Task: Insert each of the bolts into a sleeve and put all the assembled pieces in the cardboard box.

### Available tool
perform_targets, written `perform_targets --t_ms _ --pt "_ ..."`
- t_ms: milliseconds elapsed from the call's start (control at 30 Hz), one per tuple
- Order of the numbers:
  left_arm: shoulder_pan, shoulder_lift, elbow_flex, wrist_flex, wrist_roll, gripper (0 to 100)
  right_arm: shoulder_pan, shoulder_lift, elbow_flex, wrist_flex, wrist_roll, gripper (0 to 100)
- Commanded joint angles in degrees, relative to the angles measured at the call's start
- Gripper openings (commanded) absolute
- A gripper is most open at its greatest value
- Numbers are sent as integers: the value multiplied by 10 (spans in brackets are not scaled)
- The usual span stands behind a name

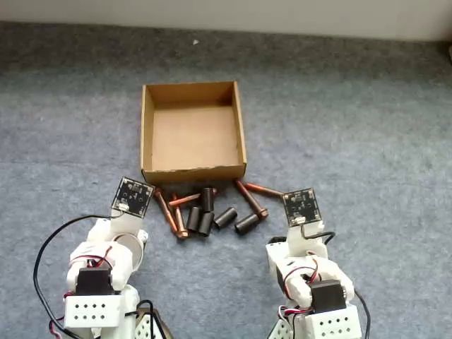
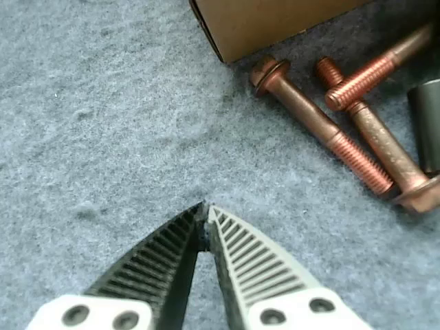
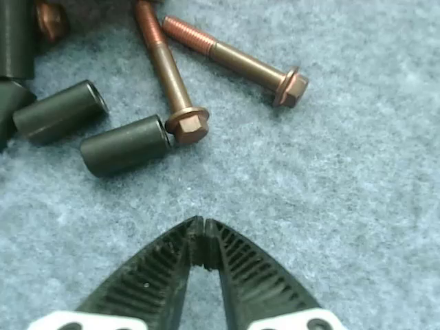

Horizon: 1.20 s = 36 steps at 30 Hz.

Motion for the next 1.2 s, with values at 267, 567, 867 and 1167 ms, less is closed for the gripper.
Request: perform_targets --t_ms 267,567,867,1167 --pt "3 -3 15 2 -3 11 6 -1 77 3 4 5" --pt "3 -3 15 2 -3 11 6 -1 77 3 4 5" --pt "28 -3 15 4 -1 11 3 -1 77 3 4 5" --pt "27 -3 7 21 -3 14 2 -1 77 6 4 5"
